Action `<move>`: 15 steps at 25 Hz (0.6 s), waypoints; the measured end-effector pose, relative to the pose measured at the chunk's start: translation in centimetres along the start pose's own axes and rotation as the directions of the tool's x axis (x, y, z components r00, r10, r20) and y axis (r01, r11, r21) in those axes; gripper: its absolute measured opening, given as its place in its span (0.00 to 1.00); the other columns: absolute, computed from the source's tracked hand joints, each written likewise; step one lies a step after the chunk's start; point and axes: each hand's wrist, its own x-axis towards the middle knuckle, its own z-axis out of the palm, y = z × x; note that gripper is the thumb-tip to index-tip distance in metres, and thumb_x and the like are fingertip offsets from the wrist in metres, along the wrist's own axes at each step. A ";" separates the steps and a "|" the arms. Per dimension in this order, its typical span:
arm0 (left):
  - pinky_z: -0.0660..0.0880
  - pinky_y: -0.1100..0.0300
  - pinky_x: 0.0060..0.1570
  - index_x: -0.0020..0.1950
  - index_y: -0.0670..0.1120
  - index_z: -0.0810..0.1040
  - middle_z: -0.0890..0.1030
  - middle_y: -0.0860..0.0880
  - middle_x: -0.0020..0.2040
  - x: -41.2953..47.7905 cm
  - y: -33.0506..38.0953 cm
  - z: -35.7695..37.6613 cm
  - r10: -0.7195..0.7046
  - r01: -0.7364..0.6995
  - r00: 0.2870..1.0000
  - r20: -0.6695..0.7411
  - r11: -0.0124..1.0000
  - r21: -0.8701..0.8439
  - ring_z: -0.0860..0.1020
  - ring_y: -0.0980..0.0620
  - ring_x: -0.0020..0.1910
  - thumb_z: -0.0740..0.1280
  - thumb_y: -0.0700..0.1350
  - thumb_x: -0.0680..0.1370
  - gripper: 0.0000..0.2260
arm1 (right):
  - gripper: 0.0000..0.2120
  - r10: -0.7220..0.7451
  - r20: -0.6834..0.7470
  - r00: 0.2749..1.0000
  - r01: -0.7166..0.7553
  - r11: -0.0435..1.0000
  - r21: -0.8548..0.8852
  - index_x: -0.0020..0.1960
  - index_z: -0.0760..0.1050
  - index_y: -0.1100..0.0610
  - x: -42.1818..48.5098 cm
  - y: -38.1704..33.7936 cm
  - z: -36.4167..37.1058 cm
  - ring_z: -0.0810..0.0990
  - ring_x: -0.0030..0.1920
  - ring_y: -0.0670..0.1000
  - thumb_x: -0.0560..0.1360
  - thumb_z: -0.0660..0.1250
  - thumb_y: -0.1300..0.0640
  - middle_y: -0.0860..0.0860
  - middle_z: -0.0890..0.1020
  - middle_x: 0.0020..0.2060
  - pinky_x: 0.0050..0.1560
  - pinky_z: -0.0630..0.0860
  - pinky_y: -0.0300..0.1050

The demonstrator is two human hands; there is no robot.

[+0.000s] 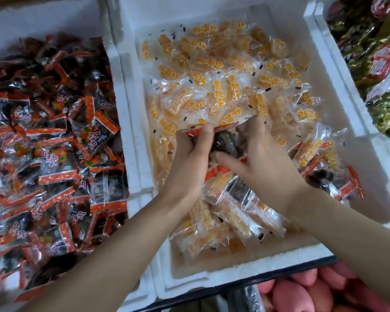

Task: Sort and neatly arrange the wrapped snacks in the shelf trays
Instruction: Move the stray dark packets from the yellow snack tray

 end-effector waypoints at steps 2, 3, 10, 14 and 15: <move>0.77 0.67 0.39 0.55 0.51 0.69 0.79 0.52 0.51 -0.2 -0.4 0.1 0.008 -0.009 1.000 0.017 0.999 0.045 0.80 0.59 0.49 0.68 0.49 0.76 0.11 | 0.23 -0.063 0.068 0.996 0.057 0.994 0.094 0.53 0.60 0.53 -0.9 0.4 -0.1 0.72 0.45 0.44 0.69 0.64 0.39 0.47 0.72 0.47 0.43 0.70 0.34; 0.77 0.67 0.39 0.52 0.52 0.71 0.81 0.53 0.49 -0.4 -0.7 0.0 0.024 -0.024 1.000 0.002 0.998 0.056 0.80 0.60 0.47 0.71 0.46 0.74 0.11 | 0.25 -0.116 0.117 0.986 0.099 0.985 0.138 0.56 0.62 0.53 -1.4 0.7 -0.3 0.73 0.48 0.43 0.69 0.63 0.38 0.46 0.73 0.49 0.48 0.71 0.34; 0.73 0.73 0.37 0.57 0.50 0.68 0.79 0.55 0.44 -0.8 -0.9 -1.8 0.131 -0.119 0.991 -0.034 0.966 0.231 0.78 0.66 0.40 0.74 0.42 0.71 0.19 | 0.08 -0.165 0.225 0.960 0.175 0.984 -0.022 0.54 0.78 0.54 -3.9 5.3 -0.7 0.79 0.49 0.48 0.76 0.65 0.60 0.48 0.80 0.49 0.49 0.79 0.51; 0.72 0.76 0.39 0.57 0.50 0.68 0.78 0.56 0.46 -0.7 -1.1 -2.3 0.140 -0.123 0.989 -0.047 0.956 0.268 0.78 0.68 0.41 0.74 0.42 0.71 0.20 | 0.27 -0.175 0.402 0.899 0.272 0.942 -0.197 0.68 0.68 0.53 -3.8 6.3 0.8 0.67 0.67 0.52 0.74 0.59 0.41 0.49 0.72 0.66 0.67 0.67 0.53; 0.72 0.76 0.39 0.57 0.51 0.69 0.78 0.57 0.46 -0.6 -1.3 -2.4 0.137 -0.119 0.989 -0.048 0.954 0.274 0.78 0.68 0.42 0.74 0.42 0.71 0.20 | 0.34 -0.119 0.447 0.886 0.241 0.944 -0.227 0.73 0.60 0.54 -3.6 6.3 1.0 0.62 0.71 0.51 0.72 0.58 0.38 0.49 0.66 0.70 0.71 0.61 0.50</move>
